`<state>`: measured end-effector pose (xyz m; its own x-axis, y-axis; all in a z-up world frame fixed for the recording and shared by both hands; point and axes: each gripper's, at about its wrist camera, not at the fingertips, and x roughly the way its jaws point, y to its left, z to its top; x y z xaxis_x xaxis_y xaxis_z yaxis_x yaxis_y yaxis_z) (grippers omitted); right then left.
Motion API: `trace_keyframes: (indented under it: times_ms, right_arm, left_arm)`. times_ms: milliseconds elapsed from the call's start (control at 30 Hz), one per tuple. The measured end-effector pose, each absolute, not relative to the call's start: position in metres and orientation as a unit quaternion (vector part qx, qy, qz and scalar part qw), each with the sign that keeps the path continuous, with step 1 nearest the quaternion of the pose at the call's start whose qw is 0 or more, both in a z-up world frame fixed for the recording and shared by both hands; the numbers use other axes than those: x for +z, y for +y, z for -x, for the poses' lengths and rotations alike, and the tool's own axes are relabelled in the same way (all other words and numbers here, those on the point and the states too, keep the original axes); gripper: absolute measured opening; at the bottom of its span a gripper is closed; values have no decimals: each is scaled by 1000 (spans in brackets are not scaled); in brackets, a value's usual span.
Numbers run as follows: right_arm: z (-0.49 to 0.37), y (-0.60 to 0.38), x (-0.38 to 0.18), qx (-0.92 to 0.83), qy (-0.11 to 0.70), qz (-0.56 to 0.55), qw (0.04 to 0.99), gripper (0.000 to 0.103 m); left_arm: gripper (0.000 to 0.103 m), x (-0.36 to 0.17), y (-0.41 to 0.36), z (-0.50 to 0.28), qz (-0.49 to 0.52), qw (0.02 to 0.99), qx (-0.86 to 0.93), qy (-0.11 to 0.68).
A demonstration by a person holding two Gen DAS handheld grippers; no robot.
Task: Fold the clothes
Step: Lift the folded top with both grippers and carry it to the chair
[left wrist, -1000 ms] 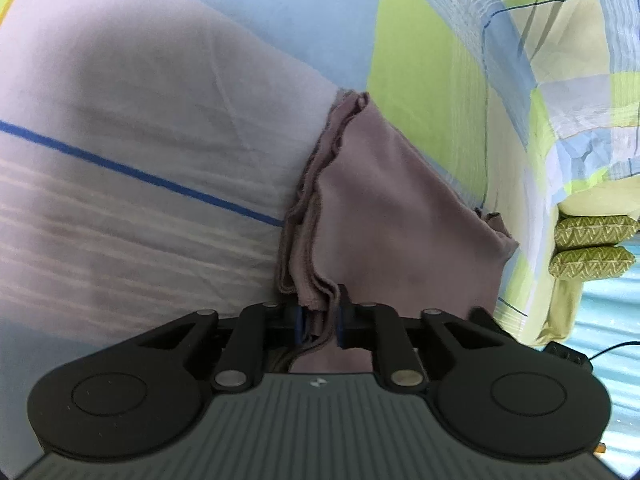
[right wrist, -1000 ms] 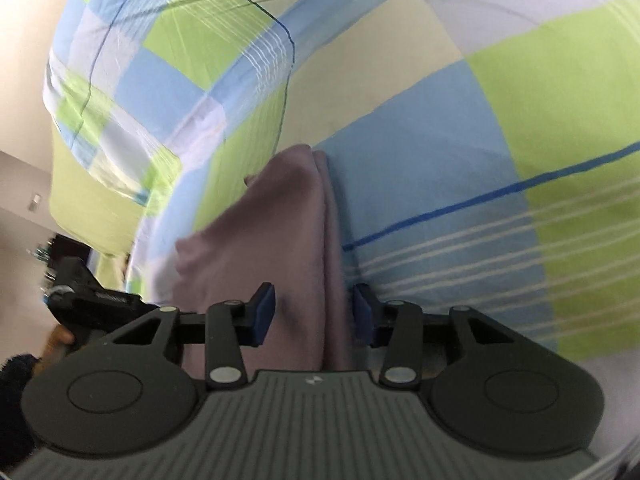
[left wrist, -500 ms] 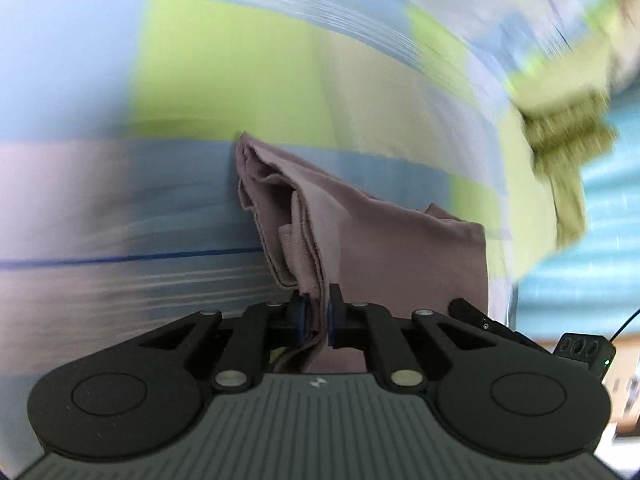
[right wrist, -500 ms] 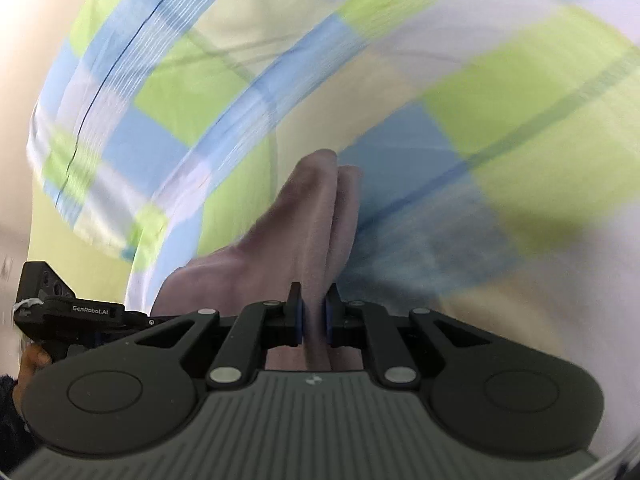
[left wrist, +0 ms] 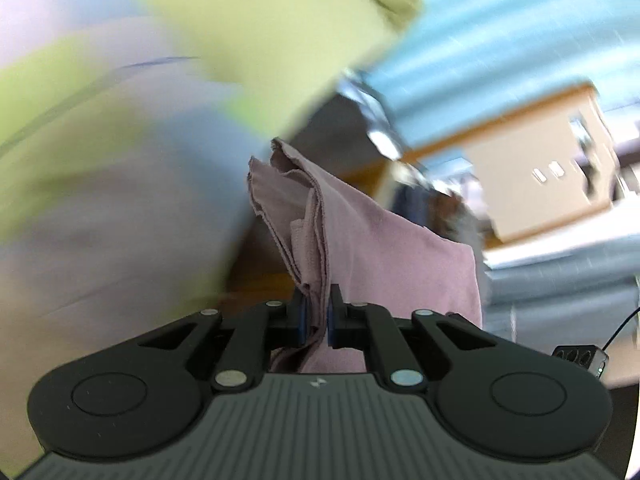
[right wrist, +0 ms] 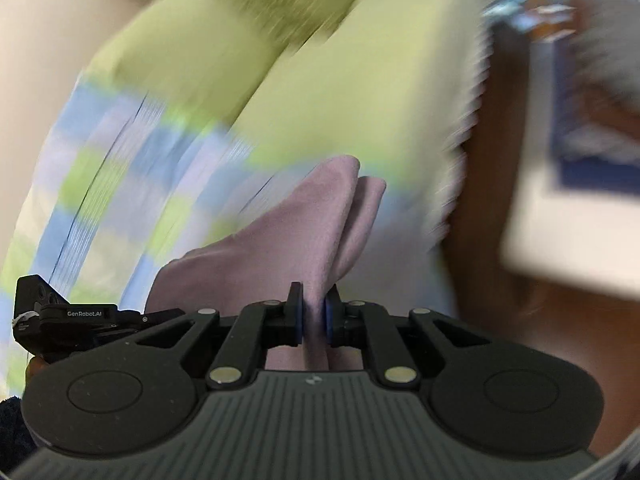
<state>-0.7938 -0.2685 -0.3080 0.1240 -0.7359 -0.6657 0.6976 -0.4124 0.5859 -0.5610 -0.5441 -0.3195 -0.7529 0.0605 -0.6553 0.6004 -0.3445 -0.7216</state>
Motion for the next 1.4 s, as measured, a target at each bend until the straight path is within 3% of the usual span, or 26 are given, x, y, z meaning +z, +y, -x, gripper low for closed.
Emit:
trace_keyframes:
  times_ms: [267, 500, 1000, 1167, 1267, 1300, 1400]
  right_arm:
    - [993, -190, -255, -748, -60, -460, 474, 9]
    - [1115, -152, -281, -761, -106, -469, 435, 9]
    - [1119, -121, -351, -739, -151, -522, 398, 10]
    - [1109, -121, -363, -778, -96, -507, 360, 32]
    - [1099, -116, -355, -810, -69, -475, 337, 42]
    - [1097, -116, -353, -818, -60, -467, 331, 42]
    - [1070, -109, -334, -846, -21, -412, 336, 42]
  left_arm:
    - [7, -287, -520, 803, -321, 85, -802, 496]
    - [7, -306, -492, 916, -358, 68, -803, 472]
    - [9, -353, -491, 898, -411, 83, -784, 458]
    - [18, -355, -493, 896, -416, 114, -802, 413]
    - [17, -343, -496, 885, -408, 150, -811, 391]
    - [13, -338, -497, 879, -407, 167, -813, 381]
    - [13, -310, -476, 863, -402, 173, -833, 337]
